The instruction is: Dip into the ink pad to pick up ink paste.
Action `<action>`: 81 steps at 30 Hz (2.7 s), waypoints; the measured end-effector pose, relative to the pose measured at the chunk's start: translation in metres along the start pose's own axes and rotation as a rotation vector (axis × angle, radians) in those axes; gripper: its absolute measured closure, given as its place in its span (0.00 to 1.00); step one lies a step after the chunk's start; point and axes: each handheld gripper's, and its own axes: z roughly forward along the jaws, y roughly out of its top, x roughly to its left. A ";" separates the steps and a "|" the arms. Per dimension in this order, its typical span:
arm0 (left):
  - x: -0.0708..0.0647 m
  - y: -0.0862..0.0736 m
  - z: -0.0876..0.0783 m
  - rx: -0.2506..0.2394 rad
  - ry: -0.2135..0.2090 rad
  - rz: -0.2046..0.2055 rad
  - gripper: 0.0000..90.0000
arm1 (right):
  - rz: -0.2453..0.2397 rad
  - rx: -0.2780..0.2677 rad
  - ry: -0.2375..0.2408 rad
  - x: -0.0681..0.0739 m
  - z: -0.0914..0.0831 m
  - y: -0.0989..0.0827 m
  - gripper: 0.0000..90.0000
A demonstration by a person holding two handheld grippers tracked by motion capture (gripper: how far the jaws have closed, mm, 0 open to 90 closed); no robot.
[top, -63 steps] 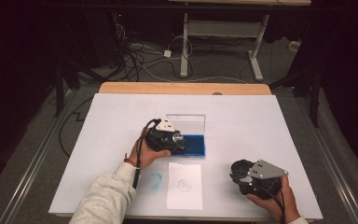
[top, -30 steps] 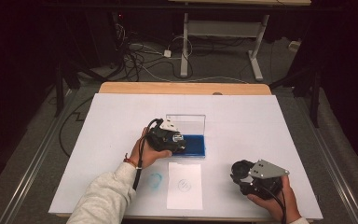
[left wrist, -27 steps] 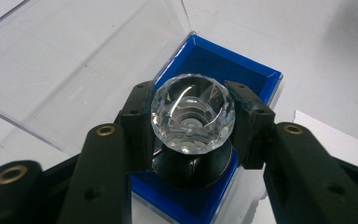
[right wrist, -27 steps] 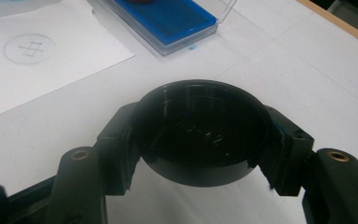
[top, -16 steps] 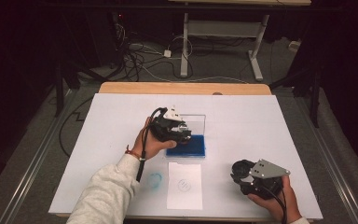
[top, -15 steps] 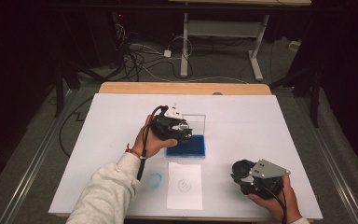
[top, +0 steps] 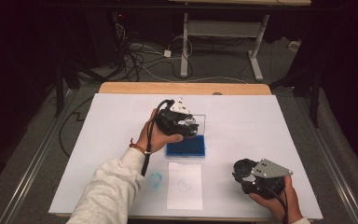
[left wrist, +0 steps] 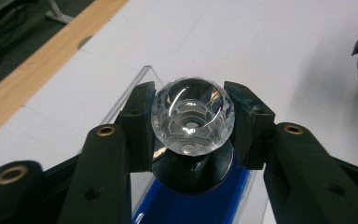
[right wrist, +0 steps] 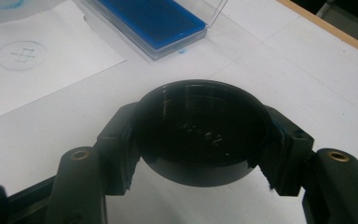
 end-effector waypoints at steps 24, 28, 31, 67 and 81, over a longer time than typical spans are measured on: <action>-0.005 -0.045 0.045 0.023 -0.049 -0.054 0.61 | -0.005 0.017 0.000 0.000 0.003 -0.002 0.43; -0.006 -0.047 0.044 0.018 -0.049 -0.065 0.61 | -0.005 0.022 -0.003 0.000 0.004 -0.002 0.43; -0.007 -0.046 0.044 0.029 -0.050 -0.062 0.61 | -0.008 0.023 -0.004 0.001 0.004 -0.002 0.43; -0.017 -0.032 0.046 0.136 0.017 -0.013 0.61 | -0.011 0.035 -0.011 0.000 0.005 -0.002 0.43; -0.019 -0.031 0.047 0.146 0.033 -0.002 0.61 | -0.012 0.040 -0.014 0.000 0.006 -0.002 0.43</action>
